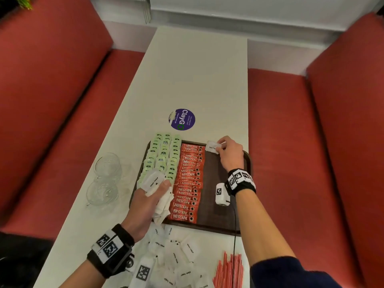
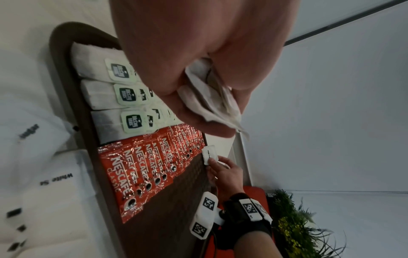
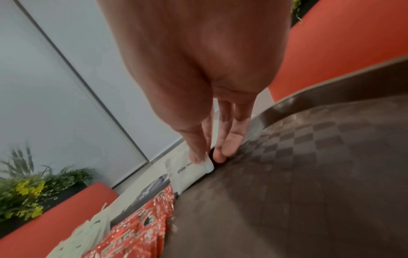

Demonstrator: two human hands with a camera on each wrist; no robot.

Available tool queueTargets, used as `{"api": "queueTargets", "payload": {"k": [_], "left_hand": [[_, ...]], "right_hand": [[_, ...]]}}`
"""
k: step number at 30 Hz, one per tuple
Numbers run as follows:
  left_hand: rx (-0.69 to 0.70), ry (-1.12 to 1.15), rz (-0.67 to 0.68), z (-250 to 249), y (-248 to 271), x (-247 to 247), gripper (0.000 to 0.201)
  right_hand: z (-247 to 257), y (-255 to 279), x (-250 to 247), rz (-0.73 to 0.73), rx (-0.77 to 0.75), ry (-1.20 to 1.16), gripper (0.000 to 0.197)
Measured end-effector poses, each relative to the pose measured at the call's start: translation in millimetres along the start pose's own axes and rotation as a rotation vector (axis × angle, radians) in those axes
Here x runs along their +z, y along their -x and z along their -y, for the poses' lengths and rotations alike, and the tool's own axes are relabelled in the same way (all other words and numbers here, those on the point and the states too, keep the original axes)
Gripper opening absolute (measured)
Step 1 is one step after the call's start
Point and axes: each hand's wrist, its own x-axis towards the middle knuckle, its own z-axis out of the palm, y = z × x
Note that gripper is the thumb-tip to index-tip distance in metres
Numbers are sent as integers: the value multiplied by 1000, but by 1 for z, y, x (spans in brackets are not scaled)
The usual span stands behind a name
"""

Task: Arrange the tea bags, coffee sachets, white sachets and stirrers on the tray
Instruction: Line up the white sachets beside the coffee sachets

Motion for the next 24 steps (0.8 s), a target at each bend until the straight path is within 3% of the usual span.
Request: {"api": "queueTargets", "payload": {"k": [5, 12, 17, 19, 24], "left_hand": [[-54, 24, -30, -5, -2, -2, 20], [-82, 60, 28, -13, -2, 8, 25], [-133, 88, 61, -15, -4, 8, 37], [-107, 40, 77, -15, -5, 8, 34], [-58, -126, 196, -12, -5, 12, 30]], "right_hand": [[0, -4, 2, -36, -33, 79, 19], [4, -2, 1, -50, -27, 105, 24], [26, 25, -13, -131, -78, 32, 27], [50, 50, -26, -52, -111, -145, 22], [104, 118, -52, 393, -319, -354, 21]]}}
